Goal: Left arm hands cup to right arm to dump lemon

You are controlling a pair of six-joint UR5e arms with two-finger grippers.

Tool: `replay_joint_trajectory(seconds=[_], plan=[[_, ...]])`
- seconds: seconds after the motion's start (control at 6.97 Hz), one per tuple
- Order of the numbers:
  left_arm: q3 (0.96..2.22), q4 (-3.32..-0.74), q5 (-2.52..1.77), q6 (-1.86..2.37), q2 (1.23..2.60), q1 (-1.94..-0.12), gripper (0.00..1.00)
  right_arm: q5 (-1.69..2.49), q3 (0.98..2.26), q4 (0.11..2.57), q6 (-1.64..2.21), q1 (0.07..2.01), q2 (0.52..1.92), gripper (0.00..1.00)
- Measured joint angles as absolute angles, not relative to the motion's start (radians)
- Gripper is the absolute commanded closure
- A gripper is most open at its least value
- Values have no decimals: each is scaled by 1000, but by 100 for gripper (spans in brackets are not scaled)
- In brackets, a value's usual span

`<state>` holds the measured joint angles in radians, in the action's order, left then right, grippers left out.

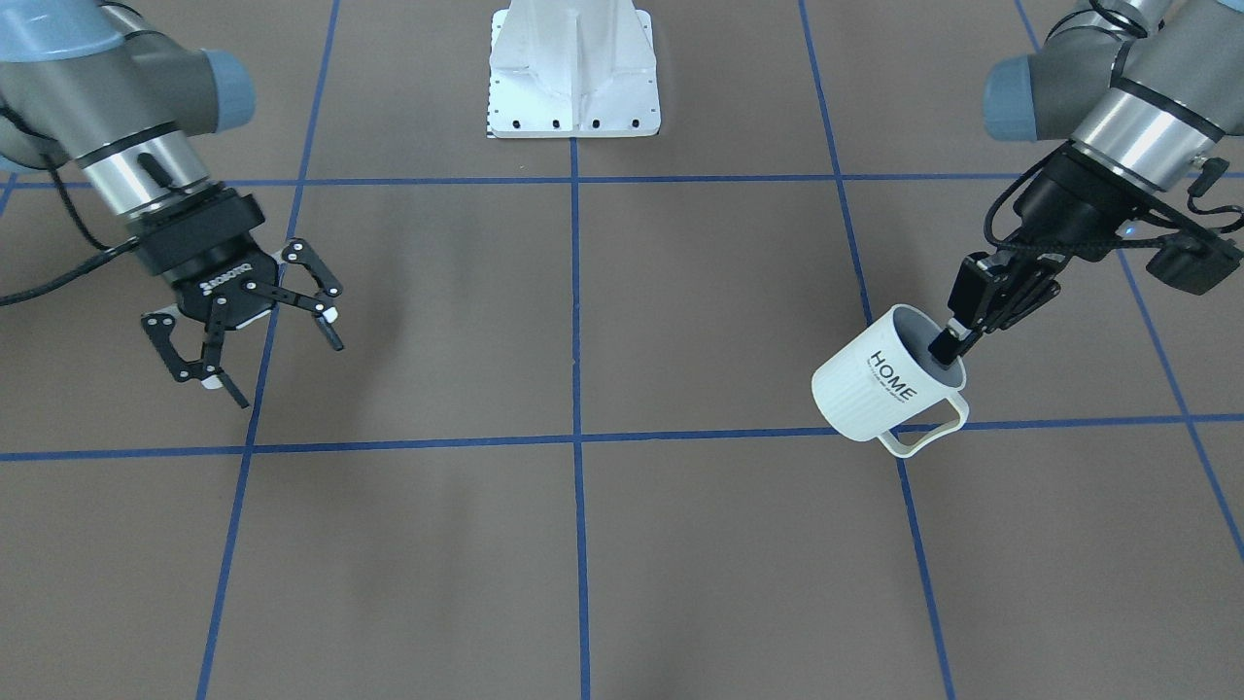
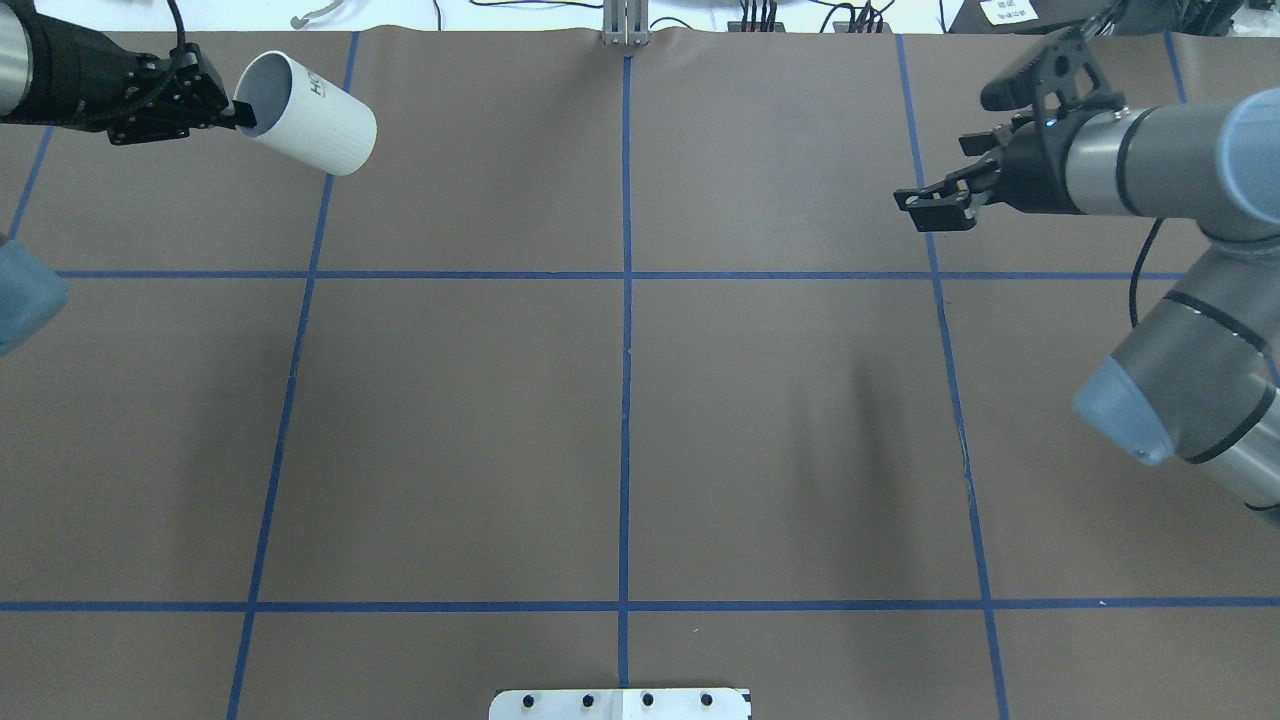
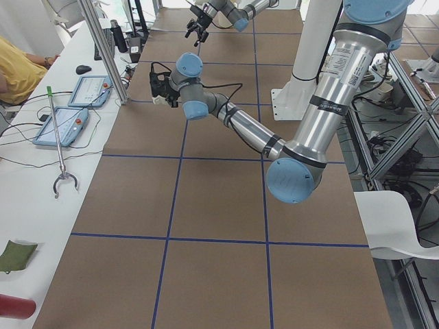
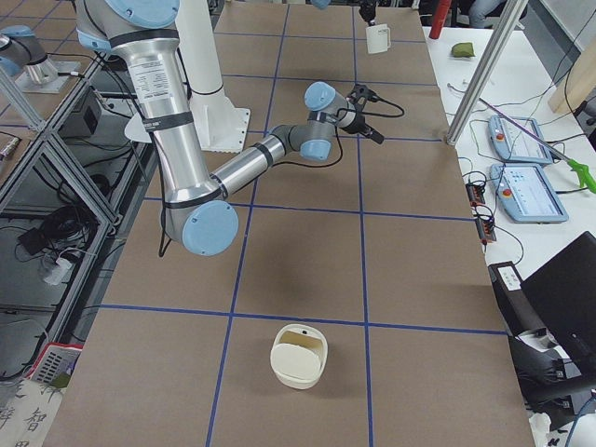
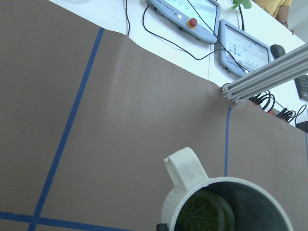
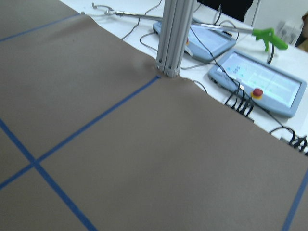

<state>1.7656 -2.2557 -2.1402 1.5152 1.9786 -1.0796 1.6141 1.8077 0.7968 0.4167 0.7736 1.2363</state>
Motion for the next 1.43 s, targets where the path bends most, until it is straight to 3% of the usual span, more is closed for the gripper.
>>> replay_joint_trajectory(seconds=[0.72, 1.43], plan=[[1767, -2087, -2134, 1588, 2132, -993, 100, 1188, 1802, 790, 239, 481, 1053, 0], [1775, -1971, -2130, 1654, 2226, -867, 100, 1093, 1717, 775, 144, 419, 939, 0]])
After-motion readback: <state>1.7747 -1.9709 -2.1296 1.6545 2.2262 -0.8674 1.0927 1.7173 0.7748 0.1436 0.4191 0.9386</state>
